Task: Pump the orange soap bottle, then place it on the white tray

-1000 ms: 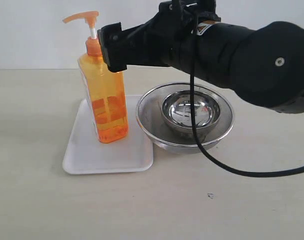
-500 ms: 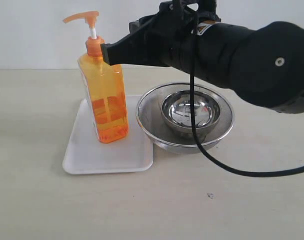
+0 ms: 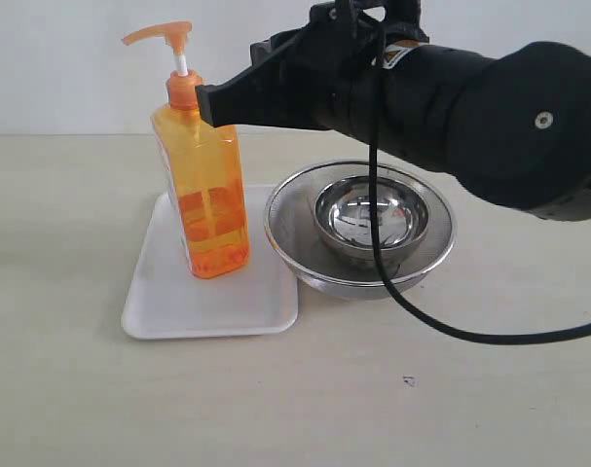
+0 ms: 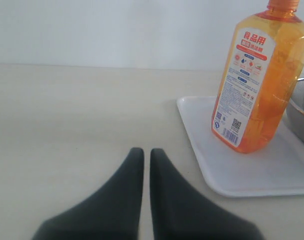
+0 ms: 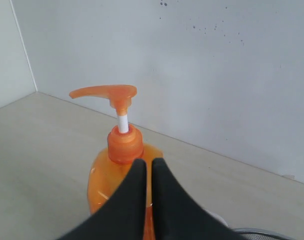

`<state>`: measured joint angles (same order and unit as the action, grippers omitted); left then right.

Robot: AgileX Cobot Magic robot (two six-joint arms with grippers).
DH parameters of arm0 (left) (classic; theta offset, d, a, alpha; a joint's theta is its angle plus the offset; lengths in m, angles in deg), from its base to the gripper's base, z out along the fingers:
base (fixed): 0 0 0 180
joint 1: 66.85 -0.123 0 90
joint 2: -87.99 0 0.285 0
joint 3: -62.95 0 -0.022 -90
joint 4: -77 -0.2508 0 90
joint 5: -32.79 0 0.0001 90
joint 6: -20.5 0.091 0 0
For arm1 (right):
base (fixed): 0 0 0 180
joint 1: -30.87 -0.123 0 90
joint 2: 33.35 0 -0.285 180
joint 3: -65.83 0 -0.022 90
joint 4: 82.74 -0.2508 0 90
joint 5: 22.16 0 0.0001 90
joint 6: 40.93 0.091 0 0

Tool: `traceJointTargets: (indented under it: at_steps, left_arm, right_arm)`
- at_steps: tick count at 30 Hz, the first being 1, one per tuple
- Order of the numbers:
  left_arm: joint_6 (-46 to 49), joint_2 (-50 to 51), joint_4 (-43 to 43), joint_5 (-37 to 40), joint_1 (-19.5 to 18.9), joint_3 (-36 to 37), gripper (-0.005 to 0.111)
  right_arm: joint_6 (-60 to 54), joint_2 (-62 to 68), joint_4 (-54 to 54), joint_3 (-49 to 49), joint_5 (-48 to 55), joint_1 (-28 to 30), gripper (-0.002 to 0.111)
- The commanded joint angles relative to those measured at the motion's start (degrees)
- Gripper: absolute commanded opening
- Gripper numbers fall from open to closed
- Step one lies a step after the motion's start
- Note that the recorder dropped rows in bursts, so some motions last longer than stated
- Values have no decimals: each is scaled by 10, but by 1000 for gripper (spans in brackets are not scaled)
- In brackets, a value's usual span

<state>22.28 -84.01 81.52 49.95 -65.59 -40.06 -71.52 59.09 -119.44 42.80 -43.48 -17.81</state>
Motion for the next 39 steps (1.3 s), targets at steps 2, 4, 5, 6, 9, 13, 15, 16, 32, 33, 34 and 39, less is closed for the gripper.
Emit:
traceJointTargets:
  at_steps: [2, 4, 5, 6, 9, 13, 15, 16, 32, 33, 34, 39]
  left_arm:
    - [3, -2, 4, -3, -1, 2, 5]
    - [3, -2, 4, -3, -1, 2, 5]
    - [3, -2, 4, -3, -1, 2, 5]
    - [3, -2, 4, -3, -1, 2, 5]
    - [3, -2, 4, -3, -1, 2, 5]
    - [3, -2, 4, -3, -1, 2, 5]
    - [3, -2, 4, -5, -1, 2, 5]
    - [3, -2, 4, -6, -1, 2, 5]
    - [8, -2, 4, -79, -1, 2, 5]
    - [8, -2, 4, -90, -1, 2, 5]
    - [8, -2, 4, -104, -1, 2, 5]
    - [8, -2, 4, -150, -1, 2, 5]
  right_arm:
    - [2, -5, 1, -2, 1, 2, 1]
    - [2, -5, 1, -2, 1, 2, 1]
    - [2, -5, 1, -2, 1, 2, 1]
    - [2, -5, 1, -2, 1, 2, 1]
    - [2, -5, 1, -2, 1, 2, 1]
    - [2, -5, 1, -2, 1, 2, 1]
    - [2, -5, 1, -2, 1, 2, 1]
    - [2, -5, 1, -2, 1, 2, 1]
    - [2, -5, 1, -2, -2, 2, 1]
    - [2, -5, 1, -2, -2, 2, 1]
    - [2, -5, 1, -2, -2, 2, 1]
    - [2, -5, 1, -2, -4, 2, 1]
